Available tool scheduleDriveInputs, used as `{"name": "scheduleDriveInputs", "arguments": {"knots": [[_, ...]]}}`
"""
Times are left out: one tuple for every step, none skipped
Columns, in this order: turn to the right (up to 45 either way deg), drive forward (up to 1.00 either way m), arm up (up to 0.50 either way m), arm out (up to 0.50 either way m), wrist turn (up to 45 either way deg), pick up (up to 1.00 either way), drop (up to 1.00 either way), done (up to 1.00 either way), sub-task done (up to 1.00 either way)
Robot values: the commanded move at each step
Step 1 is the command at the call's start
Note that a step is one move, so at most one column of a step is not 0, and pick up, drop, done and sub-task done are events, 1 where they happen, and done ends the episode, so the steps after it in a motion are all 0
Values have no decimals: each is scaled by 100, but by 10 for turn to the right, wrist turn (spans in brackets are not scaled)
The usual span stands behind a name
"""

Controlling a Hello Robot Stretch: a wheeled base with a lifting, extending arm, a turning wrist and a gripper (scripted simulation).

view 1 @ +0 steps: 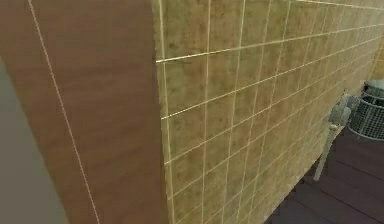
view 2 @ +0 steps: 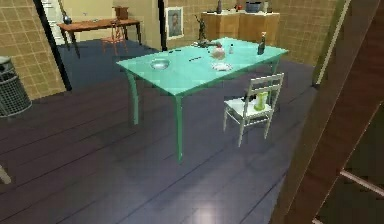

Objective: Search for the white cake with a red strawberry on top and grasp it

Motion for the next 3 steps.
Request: {"name": "scheduleDriveInputs", "arguments": {"knots": [[450, 0, 0, 0, 0, 0, 0, 0, 0], [150, 0, 0, 0, 0, 0, 0, 0, 0], [0, 30, 0, 0, 0, 0, 0, 0, 0]]}}
